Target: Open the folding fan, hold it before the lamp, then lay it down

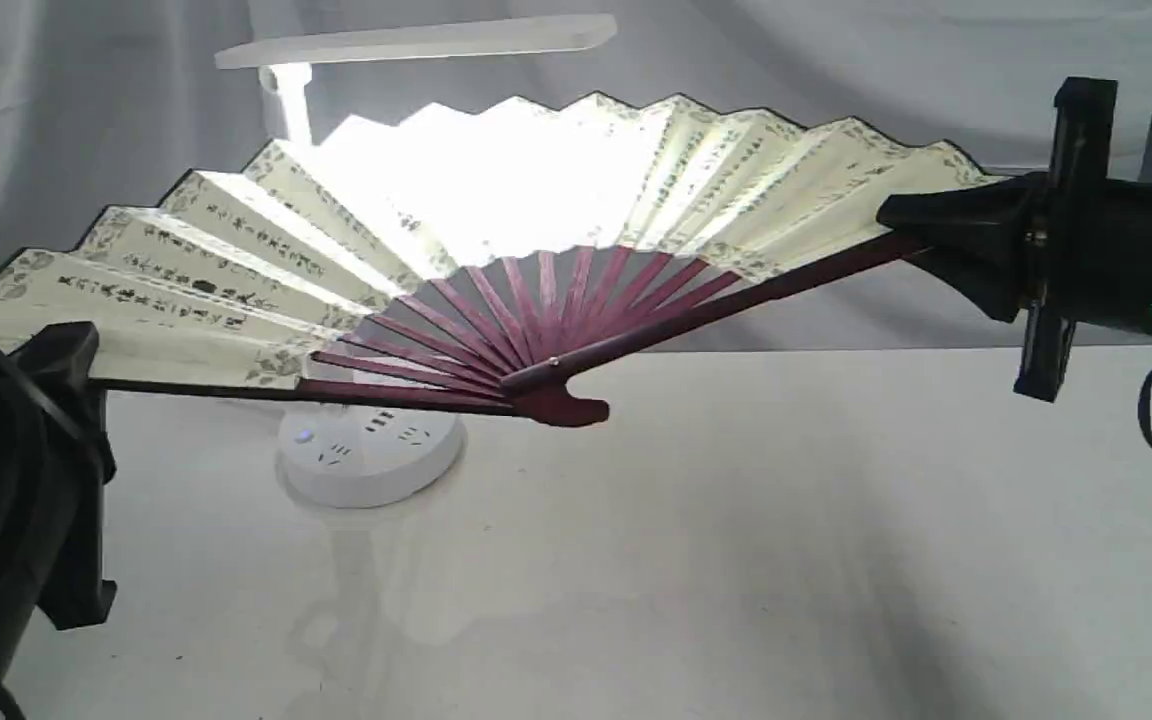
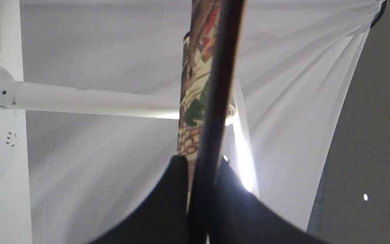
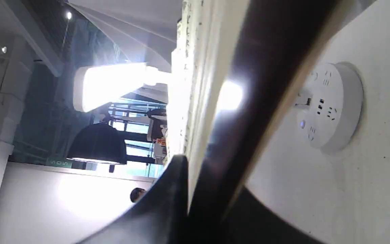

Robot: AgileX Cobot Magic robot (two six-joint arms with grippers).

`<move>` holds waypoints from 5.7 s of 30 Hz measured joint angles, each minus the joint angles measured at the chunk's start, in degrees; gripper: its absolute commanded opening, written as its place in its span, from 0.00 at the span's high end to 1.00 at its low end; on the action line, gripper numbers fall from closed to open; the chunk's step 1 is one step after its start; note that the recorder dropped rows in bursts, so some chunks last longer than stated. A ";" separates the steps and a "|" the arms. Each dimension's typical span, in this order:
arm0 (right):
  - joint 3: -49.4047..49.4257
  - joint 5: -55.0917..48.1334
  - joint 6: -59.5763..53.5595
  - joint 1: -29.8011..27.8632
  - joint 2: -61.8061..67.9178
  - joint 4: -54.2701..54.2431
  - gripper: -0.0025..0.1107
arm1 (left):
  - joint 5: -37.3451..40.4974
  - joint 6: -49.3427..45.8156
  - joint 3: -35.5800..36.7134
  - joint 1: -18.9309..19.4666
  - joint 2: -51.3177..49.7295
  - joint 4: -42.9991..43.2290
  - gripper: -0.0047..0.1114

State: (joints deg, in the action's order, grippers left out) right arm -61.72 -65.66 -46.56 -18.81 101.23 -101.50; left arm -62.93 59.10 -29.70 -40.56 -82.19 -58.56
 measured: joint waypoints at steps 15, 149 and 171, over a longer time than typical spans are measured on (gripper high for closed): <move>0.00 1.55 1.05 0.22 -1.66 0.00 0.98 | 2.11 -0.03 0.00 1.41 0.47 0.50 0.96; 2.45 6.06 4.45 -2.94 3.09 6.48 0.98 | 23.03 0.89 -3.42 7.70 -5.43 7.46 0.96; 14.12 8.45 -3.96 -17.23 3.22 6.45 0.98 | 14.81 22.19 -13.10 -1.70 -29.06 17.47 0.96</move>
State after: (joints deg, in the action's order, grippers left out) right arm -47.61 -57.20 -50.52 -36.05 104.45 -95.06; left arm -48.12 81.29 -42.80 -42.26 -111.25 -41.10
